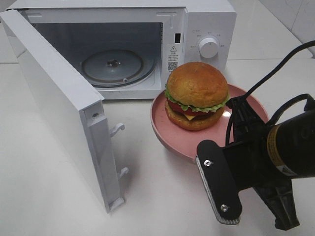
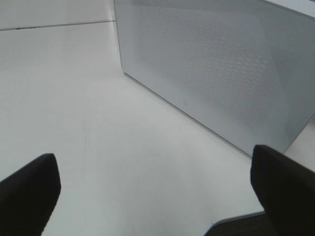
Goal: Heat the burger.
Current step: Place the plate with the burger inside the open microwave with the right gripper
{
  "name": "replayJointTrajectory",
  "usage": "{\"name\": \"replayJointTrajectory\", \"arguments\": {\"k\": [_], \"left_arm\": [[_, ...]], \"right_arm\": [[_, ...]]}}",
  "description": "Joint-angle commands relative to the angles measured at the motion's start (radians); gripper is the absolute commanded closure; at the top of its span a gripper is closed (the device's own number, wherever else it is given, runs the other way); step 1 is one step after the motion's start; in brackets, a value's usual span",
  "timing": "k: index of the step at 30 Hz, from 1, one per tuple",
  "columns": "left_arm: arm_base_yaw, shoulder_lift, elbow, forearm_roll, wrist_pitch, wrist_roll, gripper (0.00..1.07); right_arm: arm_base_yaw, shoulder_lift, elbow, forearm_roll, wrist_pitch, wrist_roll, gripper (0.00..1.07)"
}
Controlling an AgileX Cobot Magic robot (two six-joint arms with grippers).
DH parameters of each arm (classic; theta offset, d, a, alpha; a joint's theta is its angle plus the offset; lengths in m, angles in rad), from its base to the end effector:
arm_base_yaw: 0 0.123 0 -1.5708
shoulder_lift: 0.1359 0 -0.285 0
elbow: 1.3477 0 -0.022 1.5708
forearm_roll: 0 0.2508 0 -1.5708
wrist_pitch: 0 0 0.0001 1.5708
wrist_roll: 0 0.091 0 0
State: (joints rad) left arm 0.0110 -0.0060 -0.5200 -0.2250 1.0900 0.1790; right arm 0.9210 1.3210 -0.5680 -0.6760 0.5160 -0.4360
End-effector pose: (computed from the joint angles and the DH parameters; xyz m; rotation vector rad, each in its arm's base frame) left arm -0.0103 -0.0181 0.2821 0.1880 2.0216 -0.1495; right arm 0.1549 0.1573 0.1921 -2.1379 1.5494 -0.4574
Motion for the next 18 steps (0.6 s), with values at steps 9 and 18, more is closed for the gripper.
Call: {"name": "replayJointTrajectory", "arguments": {"k": [9, 18], "left_arm": [[-0.005, -0.018, 0.003, -0.005, -0.015, -0.002, 0.09], [-0.005, -0.018, 0.003, -0.005, -0.015, -0.002, 0.09]], "right_arm": [[-0.165, -0.006, -0.03, 0.221, -0.109, -0.524, 1.07], [-0.283, -0.006, -0.093, 0.474, -0.106, -0.909, 1.07]]}}
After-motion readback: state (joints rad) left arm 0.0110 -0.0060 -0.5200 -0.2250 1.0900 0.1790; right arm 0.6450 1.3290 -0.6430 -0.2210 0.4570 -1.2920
